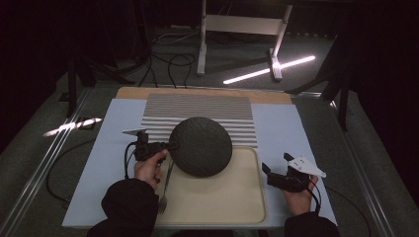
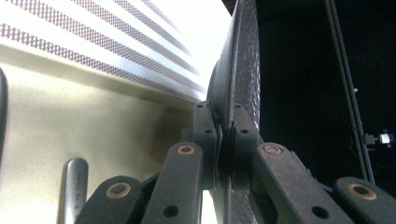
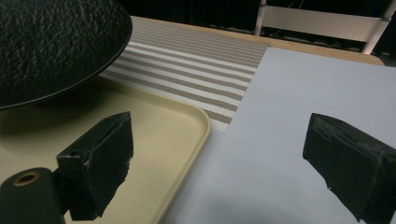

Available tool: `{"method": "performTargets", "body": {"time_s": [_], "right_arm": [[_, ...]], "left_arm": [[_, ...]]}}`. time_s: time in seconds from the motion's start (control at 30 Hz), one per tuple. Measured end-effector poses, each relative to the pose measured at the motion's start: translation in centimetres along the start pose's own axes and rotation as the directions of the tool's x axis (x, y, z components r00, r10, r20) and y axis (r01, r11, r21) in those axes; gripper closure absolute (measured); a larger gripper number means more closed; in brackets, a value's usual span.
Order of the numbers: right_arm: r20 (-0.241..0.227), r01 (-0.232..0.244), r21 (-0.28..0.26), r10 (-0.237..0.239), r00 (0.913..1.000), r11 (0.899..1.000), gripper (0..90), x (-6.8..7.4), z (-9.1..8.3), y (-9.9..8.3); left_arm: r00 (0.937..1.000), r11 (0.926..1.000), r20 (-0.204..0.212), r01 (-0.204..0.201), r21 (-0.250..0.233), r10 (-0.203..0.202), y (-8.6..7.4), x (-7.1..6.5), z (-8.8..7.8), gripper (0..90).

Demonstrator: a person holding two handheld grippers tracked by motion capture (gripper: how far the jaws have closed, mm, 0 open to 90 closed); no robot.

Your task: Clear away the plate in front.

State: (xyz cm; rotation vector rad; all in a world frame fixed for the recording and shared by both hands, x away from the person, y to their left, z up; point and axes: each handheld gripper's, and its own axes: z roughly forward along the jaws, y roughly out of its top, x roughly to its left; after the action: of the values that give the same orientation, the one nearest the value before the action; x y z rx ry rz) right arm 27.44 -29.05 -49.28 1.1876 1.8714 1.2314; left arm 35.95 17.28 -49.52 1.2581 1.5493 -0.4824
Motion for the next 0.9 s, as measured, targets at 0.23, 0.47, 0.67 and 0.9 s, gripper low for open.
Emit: {"method": "performTargets", "body": {"time_s": [0.23, 0.47, 0.67, 0.9], "right_arm": [[0.001, 0.0, 0.0, 0.0, 1.0, 1.0, 8.7, 0.0, 0.0, 0.0], [0.0, 0.0, 0.002, 0.0, 1.0, 1.0, 8.7, 0.1, 0.0, 0.0], [-0.001, 0.002, 0.001, -0.002, 1.0, 1.0, 8.7, 0.1, 0.0, 0.0], [-0.001, 0.001, 0.002, -0.001, 1.0, 1.0, 8.7, 0.1, 0.0, 0.0]], "left_arm": [[1.0, 0.9999, -0.001, 0.003, 0.01, -0.003, -0.7, 0.5, -0.5, 86.0], [1.0, 0.9997, -0.005, 0.002, 0.026, -0.001, -1.4, 0.8, -0.7, 85.9], [1.0, 0.9991, 0.001, 0.0, 0.043, 0.0, -2.1, 0.9, -0.8, 85.9], [0.9999, 0.9986, -0.002, -0.011, 0.051, 0.011, -2.7, 0.8, -1.0, 85.9]]}}
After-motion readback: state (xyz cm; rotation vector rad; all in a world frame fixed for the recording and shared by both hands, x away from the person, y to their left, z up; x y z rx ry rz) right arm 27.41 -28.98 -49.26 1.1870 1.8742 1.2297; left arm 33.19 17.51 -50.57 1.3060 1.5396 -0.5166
